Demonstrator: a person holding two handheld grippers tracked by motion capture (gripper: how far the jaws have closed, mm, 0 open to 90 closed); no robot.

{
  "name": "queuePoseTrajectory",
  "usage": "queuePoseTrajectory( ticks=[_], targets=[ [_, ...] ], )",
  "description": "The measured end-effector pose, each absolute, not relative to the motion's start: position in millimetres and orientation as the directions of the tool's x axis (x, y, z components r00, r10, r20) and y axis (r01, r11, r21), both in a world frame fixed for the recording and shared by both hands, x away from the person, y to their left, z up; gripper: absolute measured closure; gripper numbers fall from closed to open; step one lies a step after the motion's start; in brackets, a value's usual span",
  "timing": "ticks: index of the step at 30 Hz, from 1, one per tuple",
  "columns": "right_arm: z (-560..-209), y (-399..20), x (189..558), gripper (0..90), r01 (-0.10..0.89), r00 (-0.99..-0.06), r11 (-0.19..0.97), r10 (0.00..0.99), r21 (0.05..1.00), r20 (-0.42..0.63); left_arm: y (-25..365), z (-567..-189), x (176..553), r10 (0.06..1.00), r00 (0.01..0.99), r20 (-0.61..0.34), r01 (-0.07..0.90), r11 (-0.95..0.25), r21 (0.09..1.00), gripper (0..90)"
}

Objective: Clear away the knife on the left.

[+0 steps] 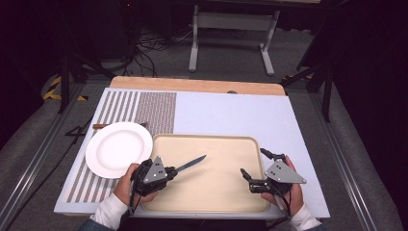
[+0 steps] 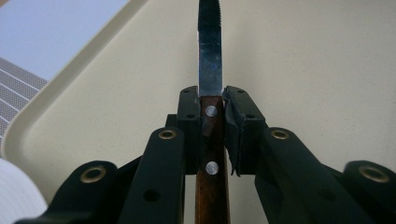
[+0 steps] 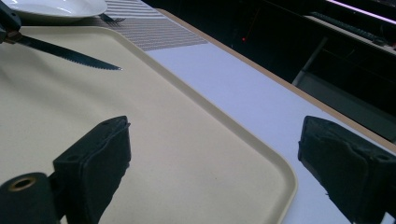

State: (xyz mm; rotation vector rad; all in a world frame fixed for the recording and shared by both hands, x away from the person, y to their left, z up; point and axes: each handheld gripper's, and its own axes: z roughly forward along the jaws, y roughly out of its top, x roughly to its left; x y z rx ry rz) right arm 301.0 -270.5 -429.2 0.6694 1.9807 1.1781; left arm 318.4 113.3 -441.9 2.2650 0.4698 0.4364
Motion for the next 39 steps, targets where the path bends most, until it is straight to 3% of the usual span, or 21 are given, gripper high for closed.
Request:
queuePoseTrajectory(
  ticks=[17, 28, 35, 39],
  targets=[
    [-429.5, -270.9, 301.4, 10.1, 0.069, -0.604, 0.45, 0.729, 0.89, -0.322, 97.3, -459.1, 315.8, 0.43, 0.893, 0.129, 0.241, -0.702, 0.671, 76.9],
    [-429.7, -270.9, 301.6, 10.2, 0.071, -0.605, 0.452, 0.728, 0.889, -0.321, 98.1, -459.0, 313.5, 0.438, 0.892, 0.111, 0.262, -0.7, 0.664, 76.7],
    [-429.7, -271.0, 301.6, 10.2, 0.068, -0.608, 0.449, 0.727, 0.891, -0.32, 101.8, -455.1, 314.5, 0.441, 0.891, 0.11, 0.248, -0.675, 0.695, 70.8],
    [-429.7, -271.2, 302.0, 10.1, 0.069, -0.607, 0.446, 0.729, 0.893, -0.317, 105.2, -448.1, 318.1, 0.411, 0.904, 0.117, 0.212, -0.669, 0.712, 82.4]
  ],
)
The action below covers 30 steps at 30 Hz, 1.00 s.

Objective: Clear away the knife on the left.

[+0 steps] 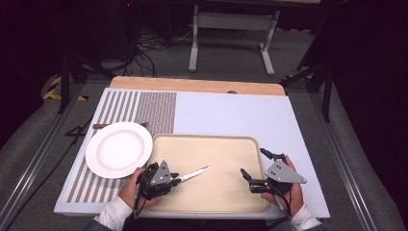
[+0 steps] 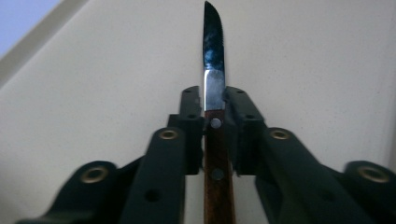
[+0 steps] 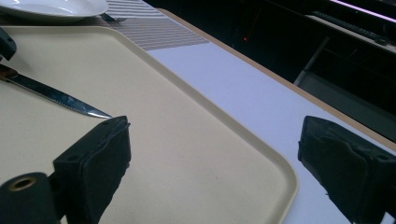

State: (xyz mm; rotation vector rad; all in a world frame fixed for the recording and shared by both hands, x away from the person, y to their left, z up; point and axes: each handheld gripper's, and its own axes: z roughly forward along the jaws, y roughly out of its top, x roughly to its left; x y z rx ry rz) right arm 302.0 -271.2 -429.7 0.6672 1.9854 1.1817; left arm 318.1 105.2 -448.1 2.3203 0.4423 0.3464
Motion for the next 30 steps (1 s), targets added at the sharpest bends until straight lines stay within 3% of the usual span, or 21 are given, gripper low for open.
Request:
queuePoseTrajectory(
  ticks=[3, 16, 25, 30],
  targets=[
    [-430.4, -271.0, 302.6, 10.1, 0.071, -0.607, 0.447, 0.729, 0.892, -0.317, 104.4, -446.9, 320.0, 0.375, 0.919, 0.121, 0.188, -0.687, 0.702, 89.4],
    [-433.5, -269.8, 304.3, 10.2, 0.088, -0.603, 0.459, 0.731, 0.884, -0.319, 76.1, -450.8, 327.4, 0.148, 0.969, 0.198, 0.003, -0.807, 0.591, 89.6],
    [-434.4, -269.4, 304.5, 10.3, 0.09, -0.602, 0.465, 0.73, 0.881, -0.323, 68.3, -451.8, 334.7, 0.13, 0.964, 0.233, -0.026, -0.823, 0.568, 89.5],
    [-434.7, -269.5, 304.8, 10.2, 0.092, -0.603, 0.466, 0.729, 0.88, -0.324, 74.5, -452.5, 339.8, 0.181, 0.955, 0.236, 0.016, -0.822, 0.569, 89.4]
  ],
)
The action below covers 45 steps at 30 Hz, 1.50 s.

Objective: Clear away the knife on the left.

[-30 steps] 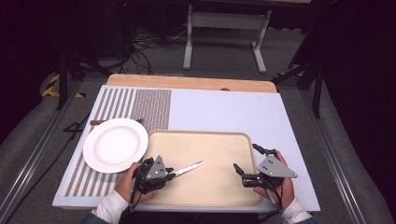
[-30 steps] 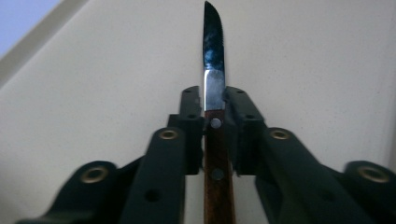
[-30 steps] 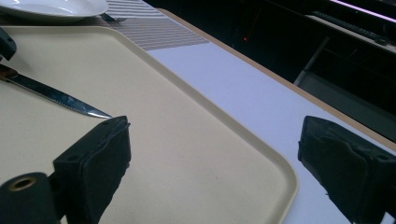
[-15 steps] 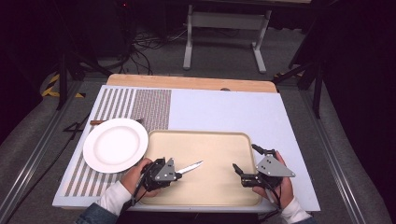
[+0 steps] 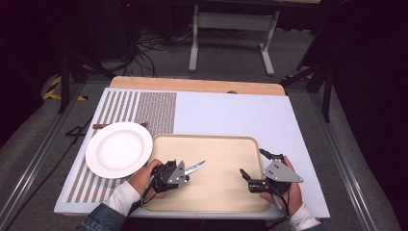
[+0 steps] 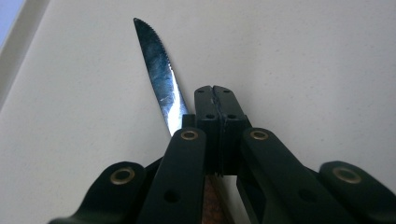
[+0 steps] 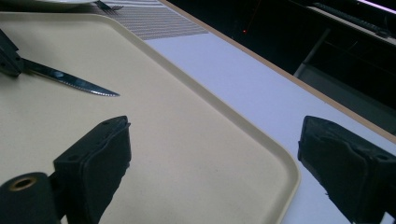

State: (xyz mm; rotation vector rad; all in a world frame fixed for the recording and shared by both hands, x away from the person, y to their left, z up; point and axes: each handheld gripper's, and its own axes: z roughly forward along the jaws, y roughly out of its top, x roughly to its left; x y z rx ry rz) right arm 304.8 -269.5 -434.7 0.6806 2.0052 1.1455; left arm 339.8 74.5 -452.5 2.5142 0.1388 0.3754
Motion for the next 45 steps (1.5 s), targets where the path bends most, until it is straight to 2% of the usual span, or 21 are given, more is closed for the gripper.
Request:
queuePoseTrajectory(
  ticks=[15, 30, 45],
  targets=[
    [-435.7, -269.1, 306.1, 10.0, 0.102, -0.601, 0.481, 0.727, 0.871, -0.331, 96.8, -454.2, 351.9, 0.333, 0.902, 0.276, 0.127, -0.813, 0.568, 89.3],
    [-435.6, -269.7, 306.3, 9.9, 0.104, -0.598, 0.488, 0.727, 0.867, -0.338, 106.5, -453.5, 343.2, 0.373, 0.873, 0.313, 0.161, -0.828, 0.537, 89.5],
    [-436.4, -269.3, 307.4, 9.9, 0.111, -0.601, 0.491, 0.726, 0.864, -0.335, 119.7, -453.9, 330.2, 0.39, 0.874, 0.289, 0.184, -0.818, 0.546, 89.4]
  ],
)
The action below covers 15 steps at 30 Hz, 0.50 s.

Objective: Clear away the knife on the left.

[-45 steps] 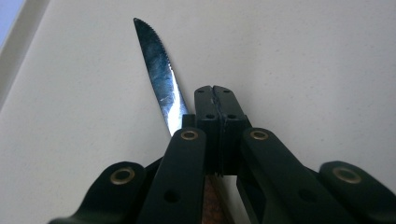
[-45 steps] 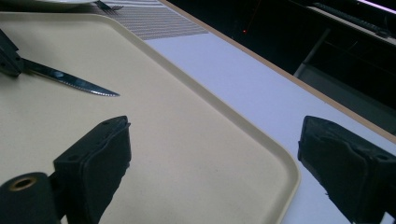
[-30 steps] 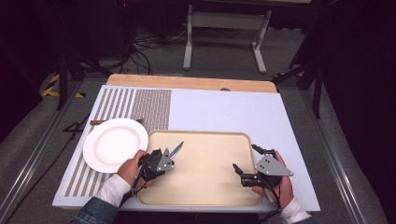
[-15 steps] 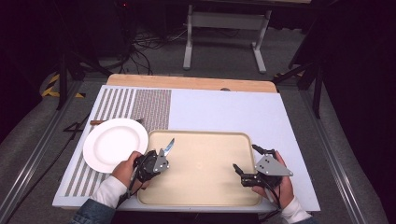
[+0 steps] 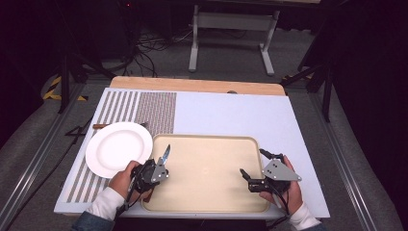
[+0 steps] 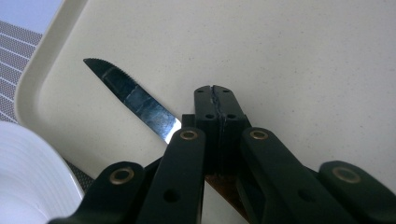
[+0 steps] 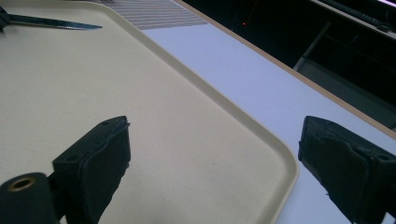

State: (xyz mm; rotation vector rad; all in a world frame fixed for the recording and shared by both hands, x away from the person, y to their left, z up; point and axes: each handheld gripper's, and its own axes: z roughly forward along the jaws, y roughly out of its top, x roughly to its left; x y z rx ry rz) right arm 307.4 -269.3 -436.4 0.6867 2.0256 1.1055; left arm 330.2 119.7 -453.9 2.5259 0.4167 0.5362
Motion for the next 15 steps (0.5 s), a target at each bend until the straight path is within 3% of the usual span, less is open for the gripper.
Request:
queuePoseTrajectory(
  ticks=[15],
  targets=[
    [-436.6, -269.7, 307.6, 9.9, 0.112, -0.6, 0.492, 0.726, 0.864, -0.336, 128.1, -454.5, 323.5, 0.391, 0.878, 0.276, 0.185, -0.809, 0.558, 89.3]
  ],
)
